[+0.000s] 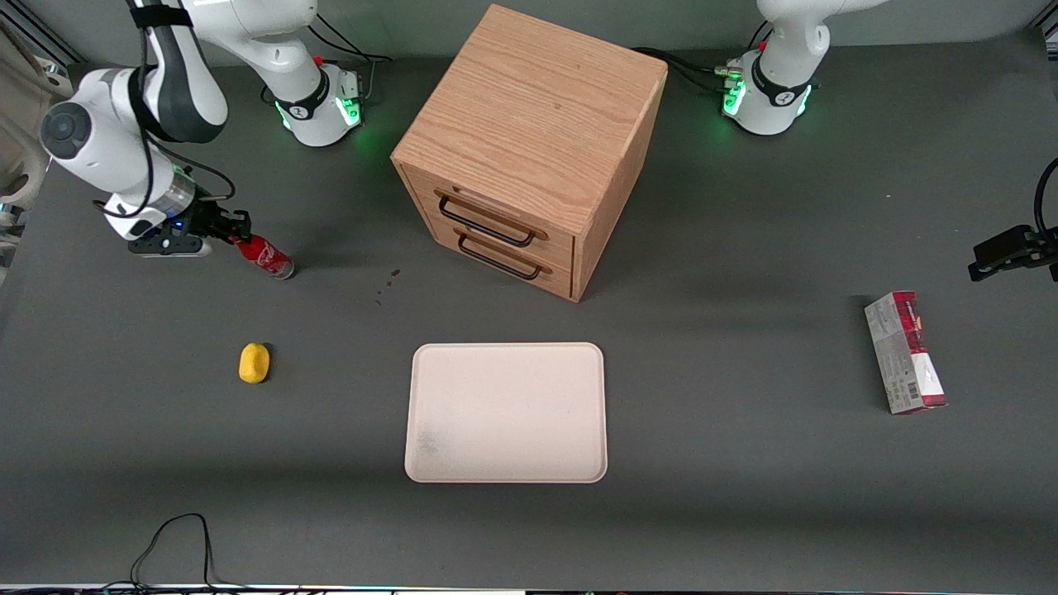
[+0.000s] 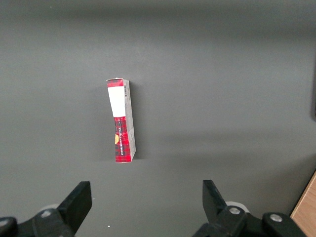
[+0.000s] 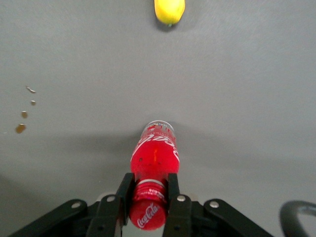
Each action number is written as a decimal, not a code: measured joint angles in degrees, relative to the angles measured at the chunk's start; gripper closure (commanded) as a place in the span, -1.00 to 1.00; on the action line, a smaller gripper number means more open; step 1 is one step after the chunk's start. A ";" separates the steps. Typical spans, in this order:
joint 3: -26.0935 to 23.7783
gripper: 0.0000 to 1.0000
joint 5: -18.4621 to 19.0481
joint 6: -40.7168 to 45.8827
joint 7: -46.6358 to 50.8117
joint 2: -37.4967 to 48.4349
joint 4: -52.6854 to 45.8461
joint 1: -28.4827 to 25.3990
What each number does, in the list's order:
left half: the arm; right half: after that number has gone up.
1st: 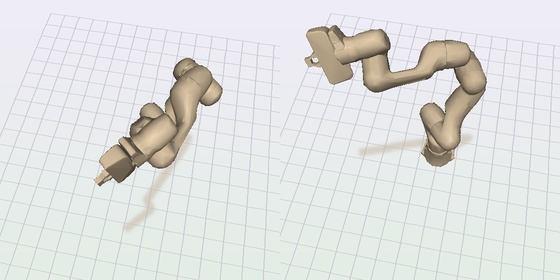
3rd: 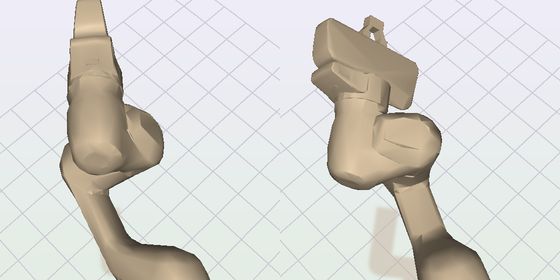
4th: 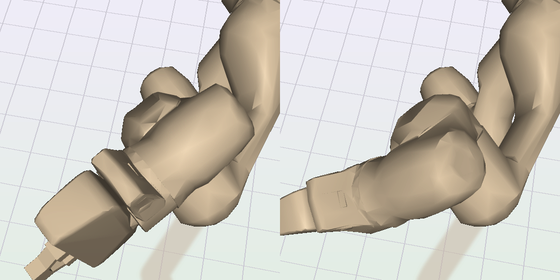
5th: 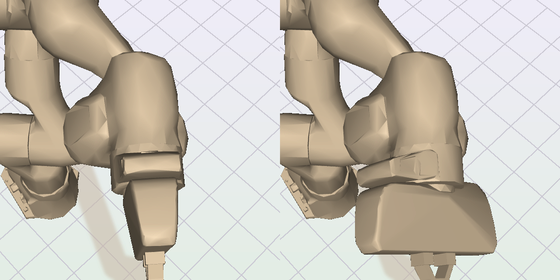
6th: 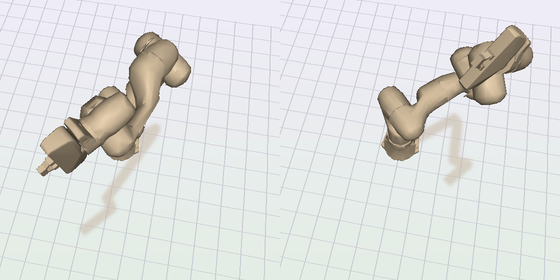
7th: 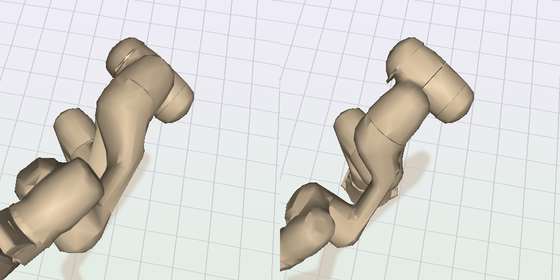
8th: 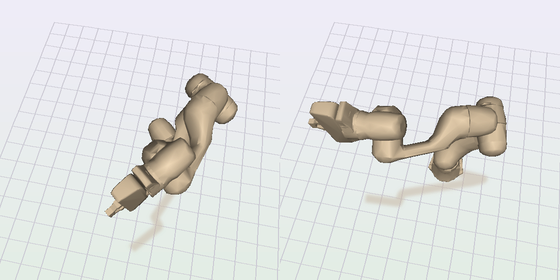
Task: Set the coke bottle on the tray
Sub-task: 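Close the right gripper on the bottle's neck and lift it, then carry the held bottle over to the white tray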
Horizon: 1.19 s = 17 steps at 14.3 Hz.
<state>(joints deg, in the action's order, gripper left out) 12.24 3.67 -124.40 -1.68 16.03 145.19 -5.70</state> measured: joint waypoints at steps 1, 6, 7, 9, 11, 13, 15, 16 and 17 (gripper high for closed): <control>-0.06 1.00 0.00 4.45 -0.05 0.15 -4.07 -0.05; -0.13 1.00 0.01 28.02 -0.37 -0.10 -27.80 -3.30; -0.13 1.00 0.00 32.16 -0.37 -0.55 -31.99 -3.59; -0.10 1.00 0.00 38.41 -1.18 -1.82 -39.48 -3.65; 0.04 1.00 0.00 42.46 -2.27 -3.69 -45.92 -3.65; 0.02 1.00 -0.24 45.14 -3.26 -6.77 -51.89 -3.66; -0.07 1.00 -2.78 47.04 -4.21 -12.08 -59.25 -3.74; -0.17 1.00 -5.05 48.31 -4.31 -15.82 -63.96 -3.81; -0.39 1.00 -6.68 49.37 -4.36 -19.91 -68.96 -3.94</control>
<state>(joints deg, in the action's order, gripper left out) 11.85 -3.01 -75.03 -6.04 -3.87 76.23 -9.64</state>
